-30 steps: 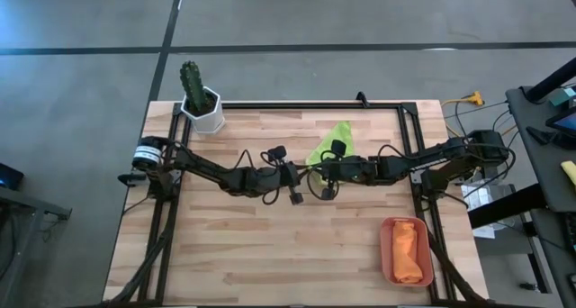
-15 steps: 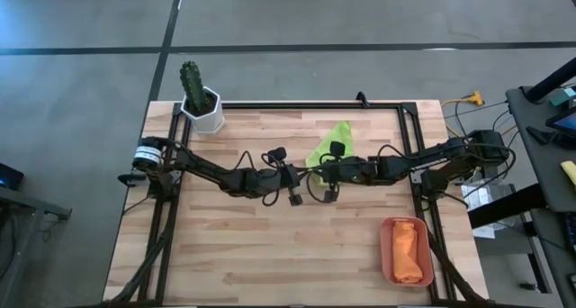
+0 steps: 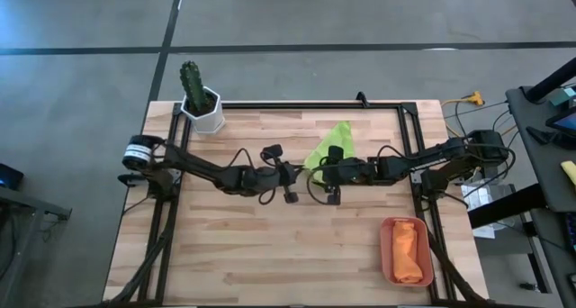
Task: Roll microfiber towels into tight, uniform cylinder then place into a basket
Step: Fold the green microfiber cloth
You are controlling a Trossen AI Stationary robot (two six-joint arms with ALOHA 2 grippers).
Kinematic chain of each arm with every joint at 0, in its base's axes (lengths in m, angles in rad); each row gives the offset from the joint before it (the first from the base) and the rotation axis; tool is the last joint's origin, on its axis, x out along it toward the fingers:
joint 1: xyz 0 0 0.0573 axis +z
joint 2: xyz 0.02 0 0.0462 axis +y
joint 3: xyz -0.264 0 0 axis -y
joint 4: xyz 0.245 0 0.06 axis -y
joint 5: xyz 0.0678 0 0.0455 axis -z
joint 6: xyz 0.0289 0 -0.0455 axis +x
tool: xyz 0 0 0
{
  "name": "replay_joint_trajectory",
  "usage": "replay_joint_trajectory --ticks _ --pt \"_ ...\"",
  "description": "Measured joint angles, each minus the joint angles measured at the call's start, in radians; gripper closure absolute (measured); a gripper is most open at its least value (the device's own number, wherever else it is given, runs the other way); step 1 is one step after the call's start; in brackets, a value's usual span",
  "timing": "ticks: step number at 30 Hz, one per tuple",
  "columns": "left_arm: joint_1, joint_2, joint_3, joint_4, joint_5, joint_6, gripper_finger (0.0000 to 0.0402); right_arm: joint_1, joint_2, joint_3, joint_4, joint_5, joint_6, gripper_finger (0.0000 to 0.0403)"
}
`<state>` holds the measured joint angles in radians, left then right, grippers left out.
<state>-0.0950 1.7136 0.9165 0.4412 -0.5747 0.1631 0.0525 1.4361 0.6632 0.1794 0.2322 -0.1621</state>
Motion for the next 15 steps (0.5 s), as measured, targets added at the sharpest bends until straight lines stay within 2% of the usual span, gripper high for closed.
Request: replay_joint_trajectory --ticks 4,7,10,15 --pt "-0.014 -0.050 0.000 -0.122 0.027 0.000 0.0401 0.000 0.000 0.000 -0.005 0.000 0.002 0.0168" --pt "-0.021 -0.087 0.000 -0.196 0.104 -0.024 0.0401 0.000 0.003 -0.007 -0.012 0.001 0.004 0.0155" --pt "-0.021 -0.123 0.000 -0.300 0.174 -0.087 0.0402 0.000 0.009 -0.023 -0.032 0.001 0.005 0.0152" --pt "-0.023 -0.148 -0.002 -0.400 0.176 -0.158 0.0402 0.000 0.048 -0.035 -0.137 0.004 -0.051 0.0161"
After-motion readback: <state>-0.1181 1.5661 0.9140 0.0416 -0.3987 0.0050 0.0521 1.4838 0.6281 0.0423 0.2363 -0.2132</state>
